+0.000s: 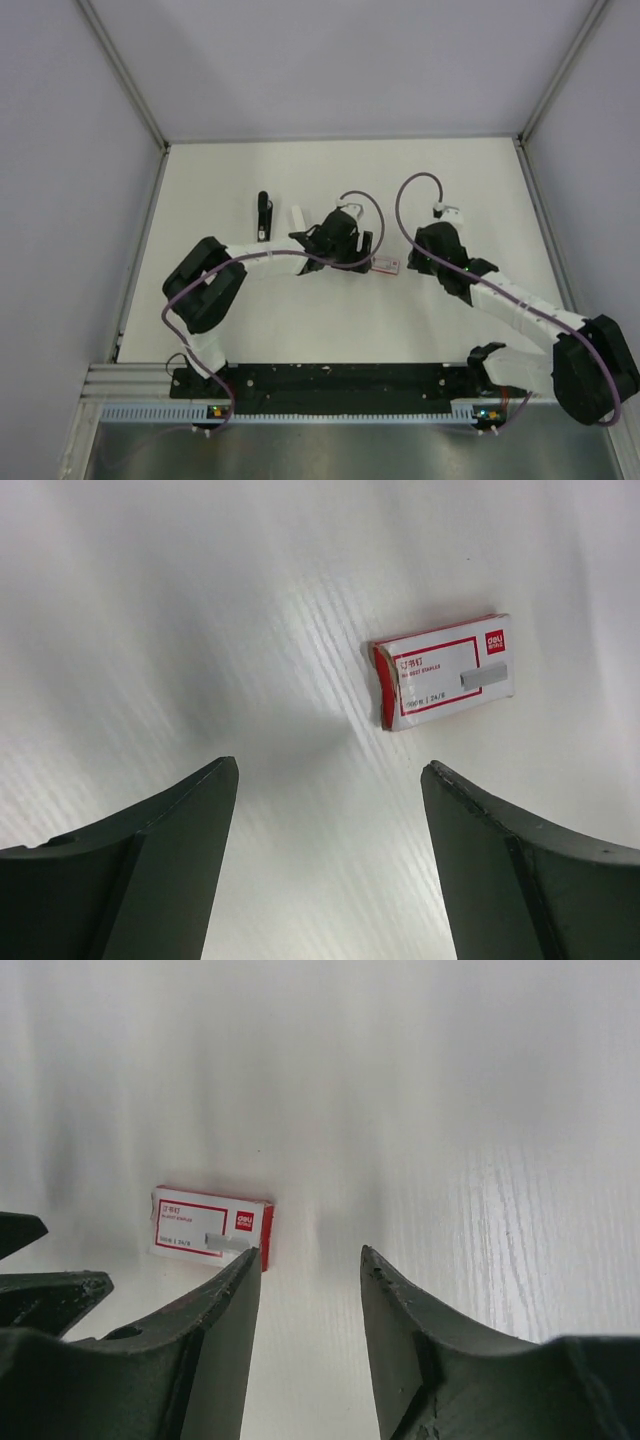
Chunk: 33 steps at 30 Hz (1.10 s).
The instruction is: Unload the staples from the stapler
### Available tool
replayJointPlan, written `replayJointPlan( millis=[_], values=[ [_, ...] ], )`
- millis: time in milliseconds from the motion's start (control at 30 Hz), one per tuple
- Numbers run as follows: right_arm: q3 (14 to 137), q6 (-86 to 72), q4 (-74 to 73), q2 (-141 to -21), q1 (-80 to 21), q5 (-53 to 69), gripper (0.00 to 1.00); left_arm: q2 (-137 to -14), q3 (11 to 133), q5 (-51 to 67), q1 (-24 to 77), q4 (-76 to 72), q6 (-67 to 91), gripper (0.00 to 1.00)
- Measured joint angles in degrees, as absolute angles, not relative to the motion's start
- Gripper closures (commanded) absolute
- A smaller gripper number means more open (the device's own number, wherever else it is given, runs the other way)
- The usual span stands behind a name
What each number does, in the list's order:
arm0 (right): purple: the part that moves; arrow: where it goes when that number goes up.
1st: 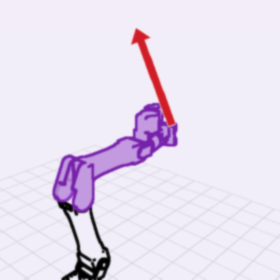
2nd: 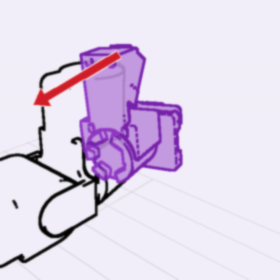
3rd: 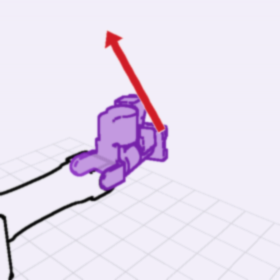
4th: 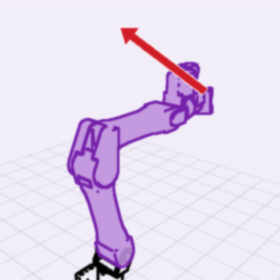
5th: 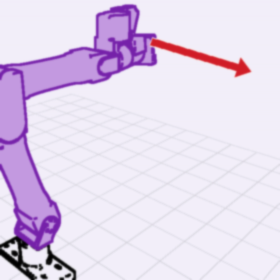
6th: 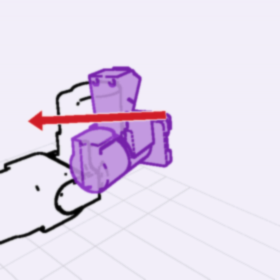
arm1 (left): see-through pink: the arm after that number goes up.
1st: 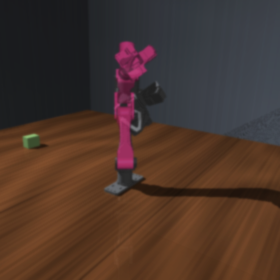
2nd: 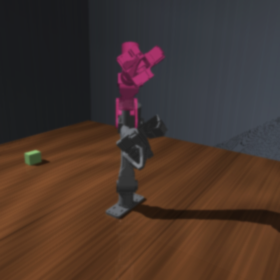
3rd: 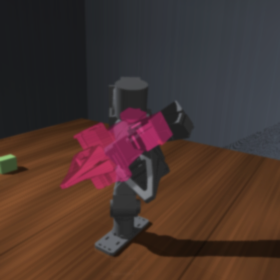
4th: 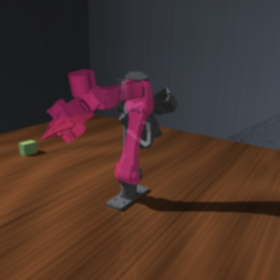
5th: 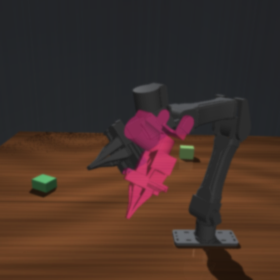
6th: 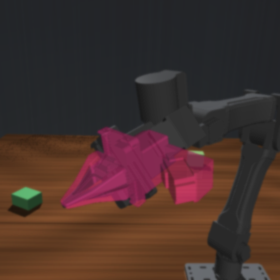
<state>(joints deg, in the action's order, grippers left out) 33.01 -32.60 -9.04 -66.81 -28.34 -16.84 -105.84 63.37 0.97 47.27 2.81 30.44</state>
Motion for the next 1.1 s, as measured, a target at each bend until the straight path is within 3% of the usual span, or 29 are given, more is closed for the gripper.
replayJointPlan(
  millis=[133, 233, 300, 533, 1100],
  values=[
    [35.0, -29.5, -11.8, -63.8, -28.3, -17.0, 0.31, -100.5, 62.2, -0.7, 46.9, 5.8, 29.2, 0.18],
    [36.6, -27.1, -13.0, -61.5, -28.3, -16.3, 0.24, -94.8, 61.7, -1.2, 46.9, 6.8, 27.5, 0.16],
    [37.3, -26.0, -13.5, -59.9, -28.2, -15.6, 0.01, -91.1, 61.5, -1.2, 47.0, 7.1, 26.3, 0.14],
    [40.3, -25.1, -17.5, -56.8, -28.2, -12.6, 0.01, -77.0, 57.5, -4.1, 47.0, 7.9, 23.2, 0.01],
    [44.8, -25.5, -22.7, -55.6, -28.2, -17.3, 0.01, -53.5, 51.2, -14.9, 47.0, 15.1, 18.9, 0.01]
  ],
)
